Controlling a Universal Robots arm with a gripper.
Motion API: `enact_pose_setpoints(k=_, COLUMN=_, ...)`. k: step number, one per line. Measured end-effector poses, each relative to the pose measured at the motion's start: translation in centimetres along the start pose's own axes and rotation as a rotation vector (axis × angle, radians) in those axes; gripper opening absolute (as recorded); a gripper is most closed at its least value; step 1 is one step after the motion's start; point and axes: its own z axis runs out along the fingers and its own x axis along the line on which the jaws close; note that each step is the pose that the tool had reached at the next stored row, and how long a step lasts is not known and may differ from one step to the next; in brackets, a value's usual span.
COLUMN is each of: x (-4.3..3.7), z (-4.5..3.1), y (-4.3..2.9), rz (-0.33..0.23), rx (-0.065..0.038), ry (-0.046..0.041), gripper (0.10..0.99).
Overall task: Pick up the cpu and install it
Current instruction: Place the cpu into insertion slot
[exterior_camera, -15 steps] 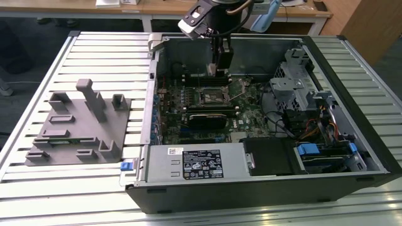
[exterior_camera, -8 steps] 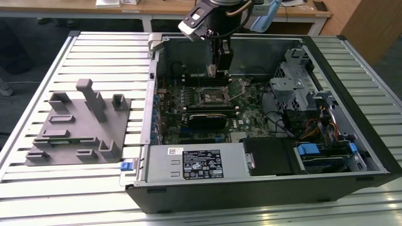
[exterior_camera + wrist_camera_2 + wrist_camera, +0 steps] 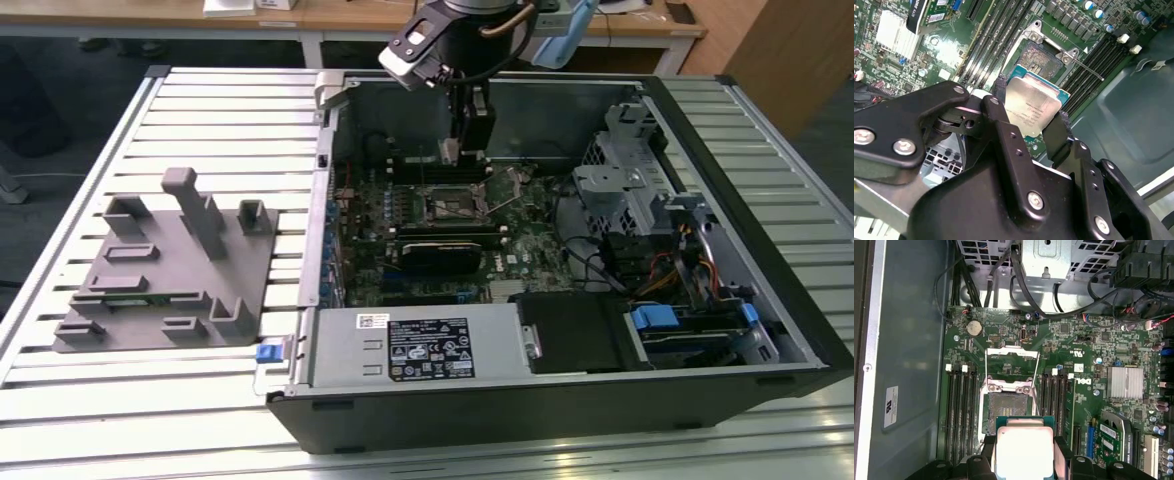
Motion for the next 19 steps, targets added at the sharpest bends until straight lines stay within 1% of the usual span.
enact_pose_setpoints(k=10, x=0.02, z=0.26, y=-0.01, rz=0.0, rx=0.0, ry=0.0, gripper=0.541)
enact_pose_setpoints(k=19, x=0.1, z=1.09, y=0.21, rz=0.0, rx=0.0, ry=0.0001, gripper=0.541)
